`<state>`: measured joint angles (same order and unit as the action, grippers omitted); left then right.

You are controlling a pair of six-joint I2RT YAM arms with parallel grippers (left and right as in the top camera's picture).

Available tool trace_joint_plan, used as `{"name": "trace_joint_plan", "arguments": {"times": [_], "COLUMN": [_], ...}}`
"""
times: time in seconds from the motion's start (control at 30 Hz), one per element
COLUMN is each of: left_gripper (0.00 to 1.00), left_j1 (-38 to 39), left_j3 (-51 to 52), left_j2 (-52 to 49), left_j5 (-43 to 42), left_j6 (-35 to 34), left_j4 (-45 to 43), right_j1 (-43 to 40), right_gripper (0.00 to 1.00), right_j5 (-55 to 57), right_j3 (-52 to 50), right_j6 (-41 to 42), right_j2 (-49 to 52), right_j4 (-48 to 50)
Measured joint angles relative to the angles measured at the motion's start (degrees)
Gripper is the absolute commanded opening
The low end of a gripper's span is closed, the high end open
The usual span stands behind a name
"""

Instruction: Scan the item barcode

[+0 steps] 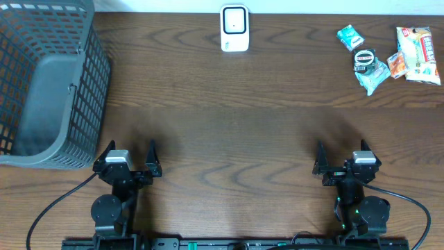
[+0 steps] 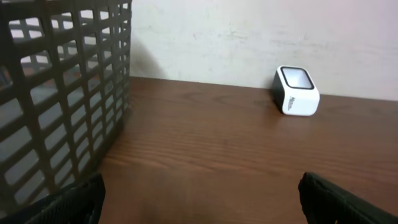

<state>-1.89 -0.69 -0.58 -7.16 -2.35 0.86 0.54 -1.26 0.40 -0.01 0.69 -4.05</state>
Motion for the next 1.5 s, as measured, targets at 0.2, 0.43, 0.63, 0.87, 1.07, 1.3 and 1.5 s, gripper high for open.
{"name": "trace_joint_plan", "arguments": {"times": [0.2,0.43,0.63,0.87,1.07,1.3,1.5], "left_gripper": [0.98,0.98,0.98,0.98,0.98,0.98,0.97], "left_j1": [0.00,0.00,0.00,0.00,0.00,0.00,0.00], "left_j3": [-0.15,-0.35,-0.37,-0.37,-0.37,-0.37,-0.37], "left_j2": [0.00,0.00,0.00,0.00,0.00,0.00,0.00], "left_j5": [1.31,3.23,3.28,3.28,3.26,3.26,3.26], "left_j6": [2.62,3.32,3.72,3.72,3.72,3.72,3.69], "left_j4": [0.39,0.83,0.83,0.83,0.79,0.79,0.79], "right_j1": [0.00,0.00,0.00,0.00,0.00,0.00,0.00], "right_gripper": [0.99,0.99,0.99,0.99,0.99,0.99,0.99], "right_j5": [0.00,0.00,0.00,0.00,0.00,0.00,0.00], "right_j3": [0.00,0.00,0.00,0.00,0.00,0.00,0.00], "right_j6": [0.00,0.00,0.00,0.00,0.00,0.00,0.00], "right_j2": [0.00,0.00,0.00,0.00,0.00,0.00,0.00], "right_j4": [0.00,0.00,0.00,0.00,0.00,0.00,0.00]}}
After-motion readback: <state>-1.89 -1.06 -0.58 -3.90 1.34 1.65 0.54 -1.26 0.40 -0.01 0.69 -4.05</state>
